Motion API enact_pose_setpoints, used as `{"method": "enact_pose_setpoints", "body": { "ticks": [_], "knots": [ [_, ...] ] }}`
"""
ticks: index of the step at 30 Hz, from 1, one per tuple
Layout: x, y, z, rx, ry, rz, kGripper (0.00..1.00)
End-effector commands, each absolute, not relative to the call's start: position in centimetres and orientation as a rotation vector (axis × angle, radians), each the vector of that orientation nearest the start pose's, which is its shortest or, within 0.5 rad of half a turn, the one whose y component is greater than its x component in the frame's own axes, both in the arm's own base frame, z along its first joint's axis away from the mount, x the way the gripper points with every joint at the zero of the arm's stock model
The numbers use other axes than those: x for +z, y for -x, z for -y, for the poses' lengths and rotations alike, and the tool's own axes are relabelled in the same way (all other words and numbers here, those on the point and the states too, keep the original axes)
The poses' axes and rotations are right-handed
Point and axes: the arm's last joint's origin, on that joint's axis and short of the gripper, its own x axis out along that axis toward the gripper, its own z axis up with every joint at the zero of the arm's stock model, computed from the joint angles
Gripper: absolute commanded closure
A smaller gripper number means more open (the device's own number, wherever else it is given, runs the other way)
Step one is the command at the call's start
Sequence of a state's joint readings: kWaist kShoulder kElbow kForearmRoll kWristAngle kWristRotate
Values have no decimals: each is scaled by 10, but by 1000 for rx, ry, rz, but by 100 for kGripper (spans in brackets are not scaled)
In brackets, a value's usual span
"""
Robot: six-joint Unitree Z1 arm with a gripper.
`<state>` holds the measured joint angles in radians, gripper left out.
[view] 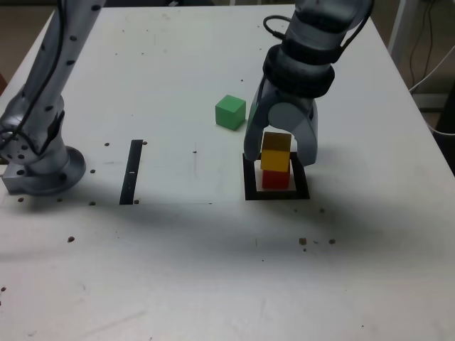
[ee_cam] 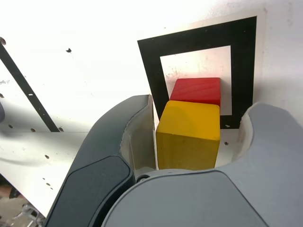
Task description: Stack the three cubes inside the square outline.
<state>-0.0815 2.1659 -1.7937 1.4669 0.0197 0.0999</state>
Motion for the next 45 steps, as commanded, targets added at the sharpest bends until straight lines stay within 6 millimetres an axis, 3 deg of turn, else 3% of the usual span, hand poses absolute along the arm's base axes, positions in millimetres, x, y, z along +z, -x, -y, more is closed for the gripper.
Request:
{"method": "enact_pose_setpoints", "body": {
  "ticks": [1, 8, 14, 24, 33, 45],
  "knots": [
    [265, -380, 30, -128, -177, -1816, 1],
    [293, -357, 19, -86, -192, -1795, 1],
    [304, -339, 0, -45, -168, -1809, 1],
    [300, -321, -55, -17, -128, -1851, 1],
    [295, -316, -100, -50, -151, -1856, 1],
    [285, -315, -136, -114, -208, -1875, 1]
  ]
}}
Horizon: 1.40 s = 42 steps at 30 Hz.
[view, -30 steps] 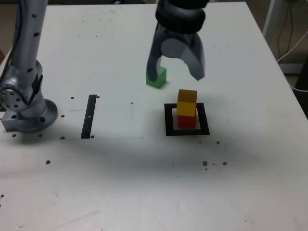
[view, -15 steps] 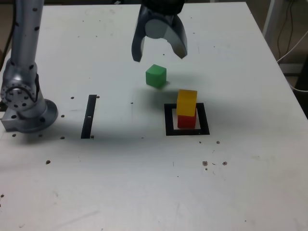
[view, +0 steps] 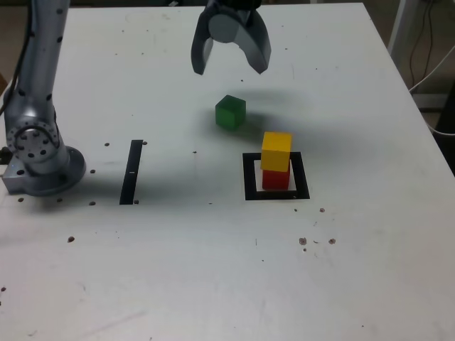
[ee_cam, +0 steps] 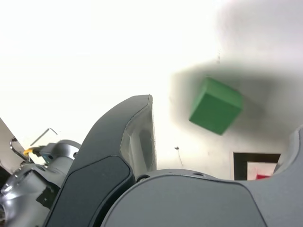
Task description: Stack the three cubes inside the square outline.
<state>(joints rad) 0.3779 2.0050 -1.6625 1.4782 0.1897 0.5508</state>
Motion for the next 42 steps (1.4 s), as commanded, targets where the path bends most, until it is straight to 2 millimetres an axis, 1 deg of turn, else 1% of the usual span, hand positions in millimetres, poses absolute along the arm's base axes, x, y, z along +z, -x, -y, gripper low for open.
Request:
{"method": "enact_pose_setpoints", "body": {
  "ticks": [1, 6, 10, 14, 17, 21, 31, 35, 42],
  "knots": [
    [285, -315, -137, -114, -208, -1875, 1],
    [284, -318, -138, -139, -226, -1862, 1],
    [282, -322, -136, -221, -298, -1838, 1],
    [275, -324, -133, -315, -381, -1816, 1],
    [267, -323, -133, -354, -414, -1812, 1],
    [262, -321, -133, -368, -427, -1815, 1],
    [260, -319, -133, -368, -438, -1823, 1],
    [251, -320, -133, -373, -438, -1836, 1],
    [228, -323, -131, -384, -429, -1859, 1]
  ]
}}
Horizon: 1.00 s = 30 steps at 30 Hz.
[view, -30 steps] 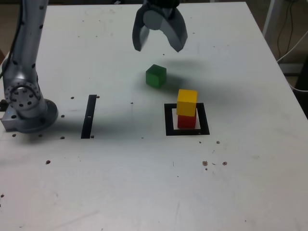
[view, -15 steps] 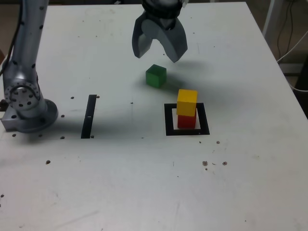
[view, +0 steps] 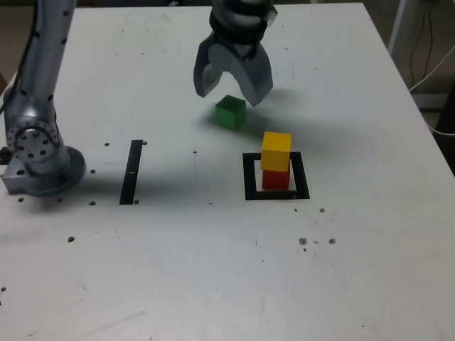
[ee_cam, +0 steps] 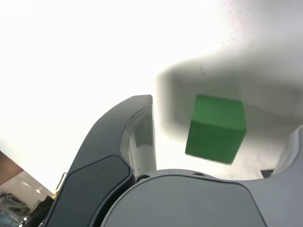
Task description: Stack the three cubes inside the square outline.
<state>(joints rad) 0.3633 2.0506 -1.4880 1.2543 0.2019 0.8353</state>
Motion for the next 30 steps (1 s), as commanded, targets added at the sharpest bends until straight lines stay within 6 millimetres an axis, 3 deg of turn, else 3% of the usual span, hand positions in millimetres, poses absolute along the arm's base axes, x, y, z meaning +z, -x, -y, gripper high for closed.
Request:
{"method": "enact_pose_setpoints", "body": {
  "ticks": [1, 7, 12, 19, 26, 30],
  "knots": [
    [225, -323, -131, -385, -428, -1862, 1],
    [216, -326, -127, -386, -424, -1875, 5],
    [214, -329, -123, -379, -424, -1882, 14],
    [209, -332, -119, -351, -417, -1897, 32],
    [209, -334, -117, -330, -422, -1892, 61],
    [209, -335, -116, -329, -427, -1887, 66]
  ]
}}
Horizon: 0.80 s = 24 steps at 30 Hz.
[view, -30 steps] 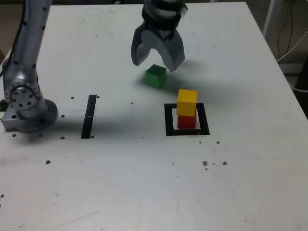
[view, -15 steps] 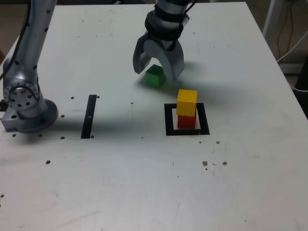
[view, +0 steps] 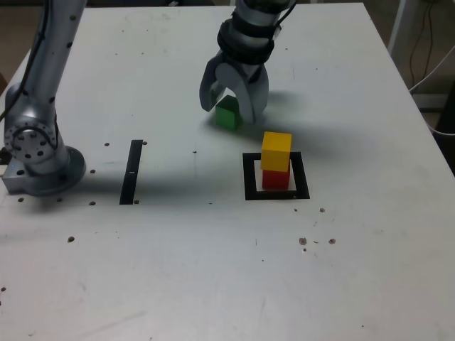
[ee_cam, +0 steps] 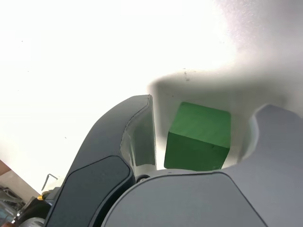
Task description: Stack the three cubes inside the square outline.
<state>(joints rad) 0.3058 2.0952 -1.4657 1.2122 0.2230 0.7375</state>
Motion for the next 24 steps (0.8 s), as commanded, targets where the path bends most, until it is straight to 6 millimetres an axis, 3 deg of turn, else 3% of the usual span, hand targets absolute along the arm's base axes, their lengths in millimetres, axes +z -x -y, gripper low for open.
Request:
{"method": "enact_pose_setpoints", "body": {
  "ticks": [1, 18, 24],
  "knots": [
    [209, -335, -116, -329, -427, -1887, 66],
    [212, -335, -115, -325, -425, -1877, 67],
    [226, -334, -113, -308, -426, -1864, 67]
  ]
}}
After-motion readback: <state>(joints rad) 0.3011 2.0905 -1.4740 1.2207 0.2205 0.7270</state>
